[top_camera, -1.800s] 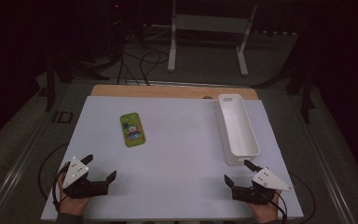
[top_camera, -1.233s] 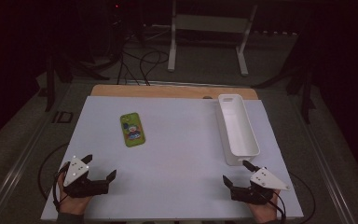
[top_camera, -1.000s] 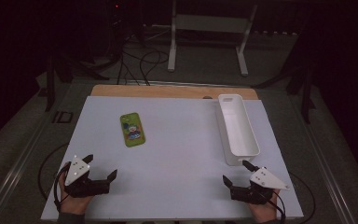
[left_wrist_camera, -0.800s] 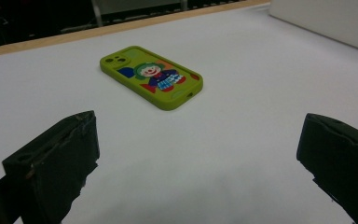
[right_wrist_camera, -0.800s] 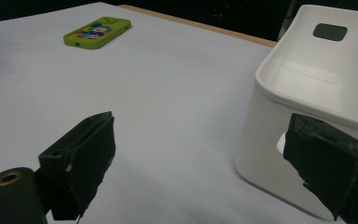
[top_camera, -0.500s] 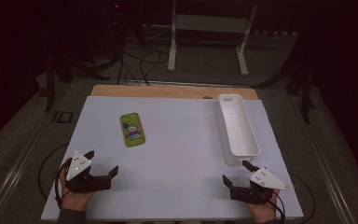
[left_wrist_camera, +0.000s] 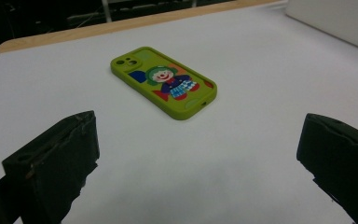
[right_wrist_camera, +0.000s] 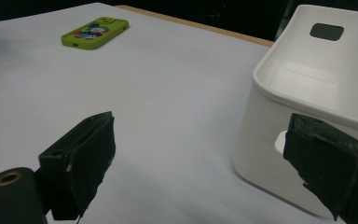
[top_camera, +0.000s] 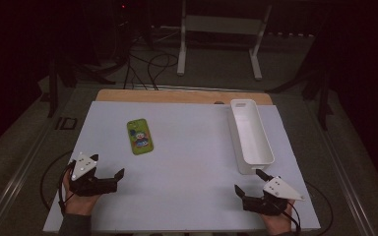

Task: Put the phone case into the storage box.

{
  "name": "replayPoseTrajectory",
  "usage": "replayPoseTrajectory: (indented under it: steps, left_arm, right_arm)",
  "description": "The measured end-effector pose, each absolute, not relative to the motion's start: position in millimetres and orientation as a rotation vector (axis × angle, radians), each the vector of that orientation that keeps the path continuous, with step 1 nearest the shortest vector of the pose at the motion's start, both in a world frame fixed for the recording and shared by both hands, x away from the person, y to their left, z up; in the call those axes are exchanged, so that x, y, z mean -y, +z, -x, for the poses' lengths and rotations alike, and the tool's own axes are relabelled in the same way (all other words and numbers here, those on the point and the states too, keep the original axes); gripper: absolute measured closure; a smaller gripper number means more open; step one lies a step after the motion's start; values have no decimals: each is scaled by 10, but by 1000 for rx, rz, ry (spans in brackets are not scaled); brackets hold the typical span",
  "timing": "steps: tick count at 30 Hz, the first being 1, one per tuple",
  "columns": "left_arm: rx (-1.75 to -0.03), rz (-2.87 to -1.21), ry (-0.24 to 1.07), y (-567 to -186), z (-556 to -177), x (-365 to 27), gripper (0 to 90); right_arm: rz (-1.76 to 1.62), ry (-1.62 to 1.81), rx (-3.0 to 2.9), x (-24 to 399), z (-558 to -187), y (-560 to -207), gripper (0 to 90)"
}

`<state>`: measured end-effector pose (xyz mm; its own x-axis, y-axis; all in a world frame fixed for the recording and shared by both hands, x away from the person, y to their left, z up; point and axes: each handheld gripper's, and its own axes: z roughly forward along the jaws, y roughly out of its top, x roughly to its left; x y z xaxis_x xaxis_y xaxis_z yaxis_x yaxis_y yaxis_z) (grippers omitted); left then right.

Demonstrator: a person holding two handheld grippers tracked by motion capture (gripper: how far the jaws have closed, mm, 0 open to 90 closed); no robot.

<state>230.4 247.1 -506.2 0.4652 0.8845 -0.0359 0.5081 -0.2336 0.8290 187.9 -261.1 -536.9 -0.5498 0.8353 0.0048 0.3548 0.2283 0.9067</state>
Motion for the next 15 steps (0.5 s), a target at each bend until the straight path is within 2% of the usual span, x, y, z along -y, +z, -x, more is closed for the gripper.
replayPoseTrajectory:
  steps: [15]
  left_arm:
    - [-1176, -1884, 571, -4975, -2470, -2444, 0]
  right_arm:
    - [-1089, 1288, -2012, 2609, -1876, -5368, 88]
